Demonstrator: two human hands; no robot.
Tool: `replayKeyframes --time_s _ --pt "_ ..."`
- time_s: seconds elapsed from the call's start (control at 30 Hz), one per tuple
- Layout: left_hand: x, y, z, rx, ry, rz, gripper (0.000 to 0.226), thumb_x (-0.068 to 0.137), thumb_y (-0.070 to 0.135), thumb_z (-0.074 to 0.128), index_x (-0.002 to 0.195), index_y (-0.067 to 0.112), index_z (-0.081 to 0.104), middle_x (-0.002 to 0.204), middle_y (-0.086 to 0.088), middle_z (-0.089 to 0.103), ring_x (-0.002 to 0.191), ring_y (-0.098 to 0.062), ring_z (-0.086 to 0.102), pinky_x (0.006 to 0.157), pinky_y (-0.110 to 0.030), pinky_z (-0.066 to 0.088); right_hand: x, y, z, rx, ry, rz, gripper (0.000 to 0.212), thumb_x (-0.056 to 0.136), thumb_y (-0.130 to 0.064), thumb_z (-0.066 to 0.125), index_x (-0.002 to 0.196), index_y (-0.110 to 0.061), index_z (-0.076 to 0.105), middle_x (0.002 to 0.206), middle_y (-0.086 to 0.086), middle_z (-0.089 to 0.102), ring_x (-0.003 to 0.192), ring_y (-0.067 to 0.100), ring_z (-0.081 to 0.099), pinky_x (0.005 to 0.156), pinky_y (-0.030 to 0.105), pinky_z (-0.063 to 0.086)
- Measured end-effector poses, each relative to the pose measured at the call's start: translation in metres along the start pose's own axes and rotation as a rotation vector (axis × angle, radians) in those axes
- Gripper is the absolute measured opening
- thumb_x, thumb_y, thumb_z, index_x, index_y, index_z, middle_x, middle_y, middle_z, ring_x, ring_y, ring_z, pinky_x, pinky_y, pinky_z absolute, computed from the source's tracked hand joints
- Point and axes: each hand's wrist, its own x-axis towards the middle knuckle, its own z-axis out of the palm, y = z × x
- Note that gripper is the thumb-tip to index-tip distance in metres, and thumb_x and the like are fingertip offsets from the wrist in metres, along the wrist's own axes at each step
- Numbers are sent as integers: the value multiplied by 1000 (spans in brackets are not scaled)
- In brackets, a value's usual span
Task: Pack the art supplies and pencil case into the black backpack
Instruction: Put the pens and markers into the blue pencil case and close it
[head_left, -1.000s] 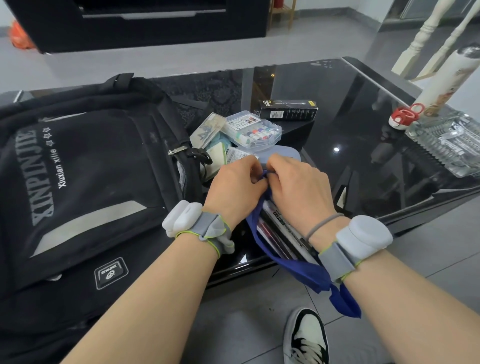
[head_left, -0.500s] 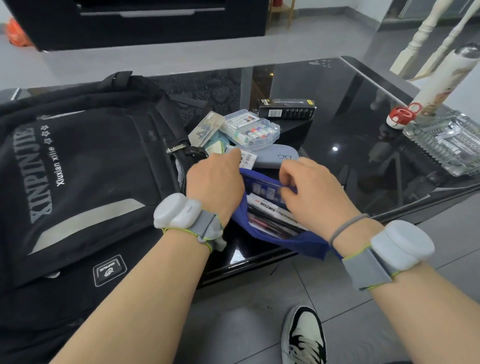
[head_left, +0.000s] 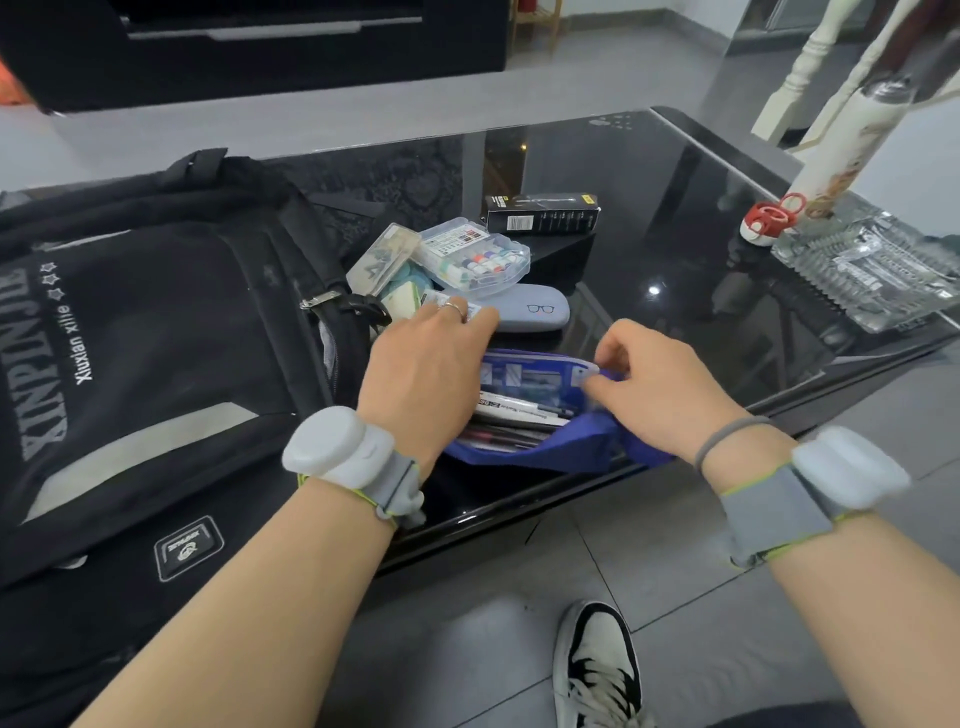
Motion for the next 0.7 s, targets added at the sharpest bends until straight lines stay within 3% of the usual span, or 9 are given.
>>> replayKeyframes --time_s 0.13,0.23,0.3,0.4,0.53,0.7 --pt "3 4 0 -66 25 31 23 88 23 58 86 23 36 88 -6 58 86 -32 58 60 -34 28 -1 1 7 162 -37 43 17 89 -44 62 92 -27 61 82 -14 61 77 1 54 60 15 35" --pt "4 14 2 -88 25 83 12 95 31 57 95 20 53 91 -6 59 87 -32 58 61 -34 27 -3 -5 12 186 -20 20 19 92 -45 60 91 -26 61 78 -14 56 74 1 51 60 16 34" --pt "6 18 3 -80 17 111 13 100 32 52 104 21 56 96 -5 59 89 -30 57 61 -34 27 -3 -6 12 232 -24 40 26 91 -50 59 91 -25 62 77 -13 57 74 2 52 59 19 35" --pt "9 20 1 -131 35 88 14 103 31 47 100 20 54 91 -2 56 85 -28 56 58 -33 27 -2 -8 15 269 -23 78 33 91 -55 56 89 -23 63 77 -10 59 73 5 53 58 24 35" --pt "12 23 4 -136 2 96 9 105 25 46 99 19 50 91 0 51 86 -26 55 56 -33 28 2 -11 17 358 -32 146 27 89 -49 60 89 -22 64 87 -6 64 82 14 58 65 28 41" --pt "13 23 5 -110 42 141 9 102 23 53 95 17 53 89 -1 57 83 -26 59 50 -32 26 2 -12 20 414 5 187 15 83 -35 69 86 -21 64 79 -6 62 76 17 58 63 29 41"
